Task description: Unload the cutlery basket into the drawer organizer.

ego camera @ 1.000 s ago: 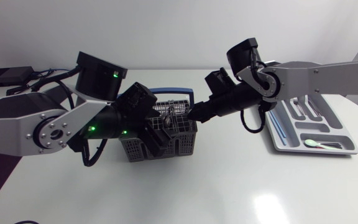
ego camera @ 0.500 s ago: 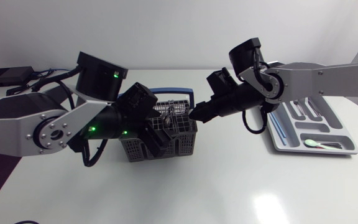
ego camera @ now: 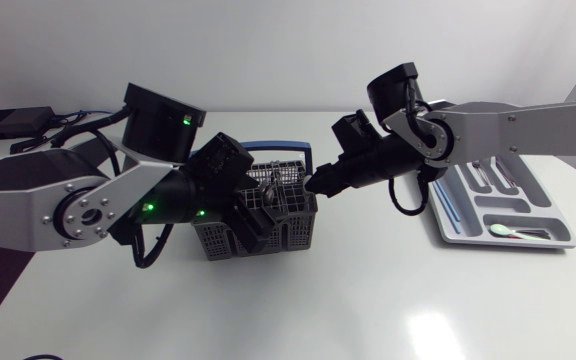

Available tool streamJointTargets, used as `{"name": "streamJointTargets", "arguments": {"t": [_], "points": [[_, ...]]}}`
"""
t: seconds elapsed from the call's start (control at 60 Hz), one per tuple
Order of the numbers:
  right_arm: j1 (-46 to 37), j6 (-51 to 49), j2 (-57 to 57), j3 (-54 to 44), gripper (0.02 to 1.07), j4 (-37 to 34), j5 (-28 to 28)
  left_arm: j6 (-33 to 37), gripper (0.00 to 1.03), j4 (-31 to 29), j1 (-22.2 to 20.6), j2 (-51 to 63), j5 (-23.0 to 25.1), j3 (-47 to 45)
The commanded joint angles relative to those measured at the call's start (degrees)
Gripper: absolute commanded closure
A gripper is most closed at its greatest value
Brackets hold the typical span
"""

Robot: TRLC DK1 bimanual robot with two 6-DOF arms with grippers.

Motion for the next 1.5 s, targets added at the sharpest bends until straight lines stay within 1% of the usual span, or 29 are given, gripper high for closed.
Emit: {"name": "streamJointTargets", "arguments": {"t": [0.0,0.05,0.117,0.383,0.467,0.633,0.7,0.85,0.917,1.1,1.483], "points": [[0.40,1.33,1.61,0.83,0.70,0.75,0.35,-1.16,0.06,0.64,-0.40,-0.32,0.48,-1.73],[0.40,1.33,1.79,1.01,0.70,0.75,0.35,-1.16,0.06,0.73,-0.49,-0.32,0.48,-1.73],[0.40,1.33,1.97,1.10,0.74,0.92,0.35,-1.16,0.06,0.73,-0.49,-0.32,0.56,-1.64],[0.40,1.33,2.93,2.15,0.74,1.10,0.61,-1.08,0.06,0.73,-0.49,-0.32,0.48,-1.55],[0.40,1.33,3.46,2.50,0.78,1.10,0.70,-1.08,0.06,0.73,-0.49,-0.41,0.48,-1.55],[0.40,1.33,3.90,2.85,0.79,1.10,0.87,-1.08,0.06,0.73,-0.49,-0.41,0.48,-1.55],[0.40,1.33,3.99,2.94,0.83,1.10,0.87,-1.08,0.06,0.73,-0.49,-0.41,0.48,-1.55],[0.58,1.33,4.16,3.03,0.86,1.28,1.05,-0.99,0.06,0.73,-0.49,-0.32,0.48,-1.55],[0.58,1.33,4.43,3.12,0.94,1.36,0.96,-0.99,0.06,0.73,-0.49,-0.41,0.48,-1.64],[0.58,1.15,4.34,2.94,1.01,1.45,0.43,-0.90,0.06,0.90,-0.49,-0.41,0.48,-1.64],[1.10,1.15,2.58,2.50,1.01,1.36,-0.62,-0.90,0.06,0.82,-0.67,-0.41,0.48,-1.73]]}}
